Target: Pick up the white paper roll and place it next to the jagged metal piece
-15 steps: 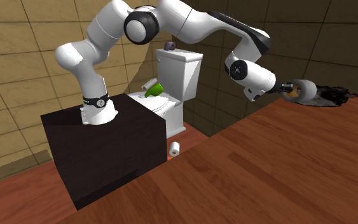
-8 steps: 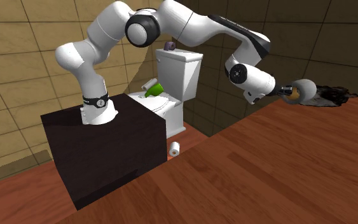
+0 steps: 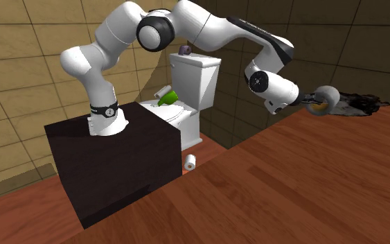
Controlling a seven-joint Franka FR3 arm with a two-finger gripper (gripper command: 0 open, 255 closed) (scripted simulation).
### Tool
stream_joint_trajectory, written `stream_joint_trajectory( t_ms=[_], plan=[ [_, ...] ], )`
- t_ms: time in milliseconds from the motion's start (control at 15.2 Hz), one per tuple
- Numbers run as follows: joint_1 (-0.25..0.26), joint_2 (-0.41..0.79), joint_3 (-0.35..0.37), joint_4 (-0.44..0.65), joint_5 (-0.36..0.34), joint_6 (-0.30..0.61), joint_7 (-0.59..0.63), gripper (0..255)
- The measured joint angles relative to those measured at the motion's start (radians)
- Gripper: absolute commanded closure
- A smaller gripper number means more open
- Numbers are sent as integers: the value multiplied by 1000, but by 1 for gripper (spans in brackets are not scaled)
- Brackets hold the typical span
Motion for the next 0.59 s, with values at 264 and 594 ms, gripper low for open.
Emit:
stream_joint_trajectory(
  t_ms=[264, 594],
  plan=[
    [-65, -120, 21, -164, 51, -24, -73, 0],
    [-86, -157, 27, -217, 70, -33, -99, 0]
  ],
)
